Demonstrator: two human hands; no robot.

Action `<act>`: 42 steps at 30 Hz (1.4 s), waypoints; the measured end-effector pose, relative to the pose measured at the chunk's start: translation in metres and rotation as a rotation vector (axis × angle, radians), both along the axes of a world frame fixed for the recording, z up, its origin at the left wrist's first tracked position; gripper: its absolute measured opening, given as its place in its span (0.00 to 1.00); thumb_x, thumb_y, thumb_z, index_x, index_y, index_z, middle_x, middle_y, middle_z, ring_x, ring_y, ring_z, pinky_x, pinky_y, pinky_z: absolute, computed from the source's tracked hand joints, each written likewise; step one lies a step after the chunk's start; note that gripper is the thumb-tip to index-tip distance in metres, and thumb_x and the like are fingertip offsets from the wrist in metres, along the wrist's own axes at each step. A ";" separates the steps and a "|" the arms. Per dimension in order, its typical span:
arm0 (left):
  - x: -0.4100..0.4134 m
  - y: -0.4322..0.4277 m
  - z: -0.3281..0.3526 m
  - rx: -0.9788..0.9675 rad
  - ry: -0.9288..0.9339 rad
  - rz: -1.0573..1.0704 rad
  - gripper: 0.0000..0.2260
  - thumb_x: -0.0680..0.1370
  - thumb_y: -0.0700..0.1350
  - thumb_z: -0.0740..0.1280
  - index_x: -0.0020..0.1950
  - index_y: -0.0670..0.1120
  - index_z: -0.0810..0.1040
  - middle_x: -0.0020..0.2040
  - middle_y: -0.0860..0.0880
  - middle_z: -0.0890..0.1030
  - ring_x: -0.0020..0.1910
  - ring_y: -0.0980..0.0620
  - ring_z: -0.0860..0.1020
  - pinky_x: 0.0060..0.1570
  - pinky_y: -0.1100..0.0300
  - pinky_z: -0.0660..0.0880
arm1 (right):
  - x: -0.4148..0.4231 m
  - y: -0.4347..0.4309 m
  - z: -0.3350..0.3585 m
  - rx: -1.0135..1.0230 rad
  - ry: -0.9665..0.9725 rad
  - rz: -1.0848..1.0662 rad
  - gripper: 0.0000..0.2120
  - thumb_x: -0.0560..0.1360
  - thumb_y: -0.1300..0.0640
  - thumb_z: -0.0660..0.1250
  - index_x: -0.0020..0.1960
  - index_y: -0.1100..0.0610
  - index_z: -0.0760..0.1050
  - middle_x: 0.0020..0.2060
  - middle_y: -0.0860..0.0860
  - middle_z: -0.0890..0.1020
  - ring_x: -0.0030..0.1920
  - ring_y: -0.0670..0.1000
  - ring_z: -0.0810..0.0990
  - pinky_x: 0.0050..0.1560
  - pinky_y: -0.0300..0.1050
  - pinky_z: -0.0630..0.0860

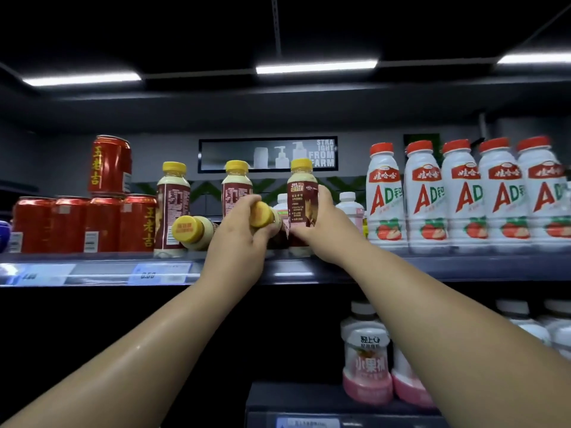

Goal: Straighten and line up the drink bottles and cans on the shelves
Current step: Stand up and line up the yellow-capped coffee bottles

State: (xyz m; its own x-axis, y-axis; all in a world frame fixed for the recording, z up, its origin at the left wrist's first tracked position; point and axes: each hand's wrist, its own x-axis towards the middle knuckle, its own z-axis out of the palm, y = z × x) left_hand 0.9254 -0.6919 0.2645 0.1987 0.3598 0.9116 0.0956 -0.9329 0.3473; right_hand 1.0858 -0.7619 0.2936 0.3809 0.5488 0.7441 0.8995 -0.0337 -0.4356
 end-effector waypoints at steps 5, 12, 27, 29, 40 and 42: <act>0.021 -0.007 0.053 0.005 -0.140 -0.096 0.18 0.82 0.52 0.63 0.71 0.52 0.67 0.55 0.54 0.74 0.53 0.54 0.74 0.50 0.59 0.71 | 0.016 -0.016 0.006 -0.056 -0.052 -0.079 0.46 0.71 0.39 0.69 0.78 0.45 0.43 0.58 0.51 0.79 0.53 0.55 0.80 0.56 0.57 0.77; 0.065 0.006 0.064 -0.219 -0.053 -0.240 0.23 0.77 0.57 0.69 0.68 0.53 0.66 0.51 0.55 0.78 0.49 0.56 0.78 0.47 0.56 0.76 | 0.026 -0.019 -0.009 -0.003 -0.034 -0.056 0.42 0.75 0.41 0.65 0.78 0.42 0.42 0.60 0.50 0.80 0.57 0.56 0.79 0.58 0.57 0.76; 0.058 0.037 0.030 -0.333 0.193 -0.309 0.29 0.72 0.49 0.73 0.67 0.56 0.62 0.55 0.54 0.79 0.53 0.54 0.79 0.58 0.50 0.76 | 0.031 -0.019 -0.008 -0.009 0.074 -0.008 0.46 0.67 0.36 0.71 0.75 0.45 0.48 0.57 0.46 0.77 0.56 0.52 0.78 0.59 0.56 0.76; 0.058 0.040 0.029 -0.358 0.171 -0.369 0.27 0.71 0.45 0.68 0.66 0.60 0.63 0.53 0.52 0.82 0.51 0.51 0.82 0.58 0.44 0.78 | 0.029 -0.019 -0.006 -0.034 0.096 0.021 0.46 0.68 0.40 0.68 0.76 0.40 0.43 0.56 0.46 0.80 0.53 0.52 0.80 0.57 0.56 0.77; 0.052 0.033 0.022 -0.207 0.234 -0.300 0.32 0.74 0.45 0.70 0.71 0.61 0.58 0.53 0.58 0.80 0.52 0.59 0.80 0.59 0.52 0.76 | 0.029 -0.023 -0.009 0.017 0.057 0.072 0.44 0.69 0.45 0.72 0.74 0.39 0.47 0.53 0.43 0.80 0.51 0.49 0.81 0.56 0.54 0.78; 0.051 0.034 0.021 -0.214 0.235 -0.300 0.35 0.73 0.46 0.72 0.73 0.60 0.56 0.55 0.58 0.80 0.52 0.58 0.80 0.61 0.50 0.76 | 0.030 -0.022 -0.010 0.031 0.062 0.088 0.43 0.68 0.46 0.72 0.74 0.38 0.48 0.53 0.43 0.81 0.50 0.48 0.81 0.56 0.54 0.78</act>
State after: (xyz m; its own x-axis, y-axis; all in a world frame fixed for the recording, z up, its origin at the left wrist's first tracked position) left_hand 0.9769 -0.6578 0.2859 0.5168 0.4304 0.7401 -0.0691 -0.8407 0.5371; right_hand 1.1158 -0.7843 0.2835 0.3781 0.5589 0.7380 0.8698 0.0585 -0.4900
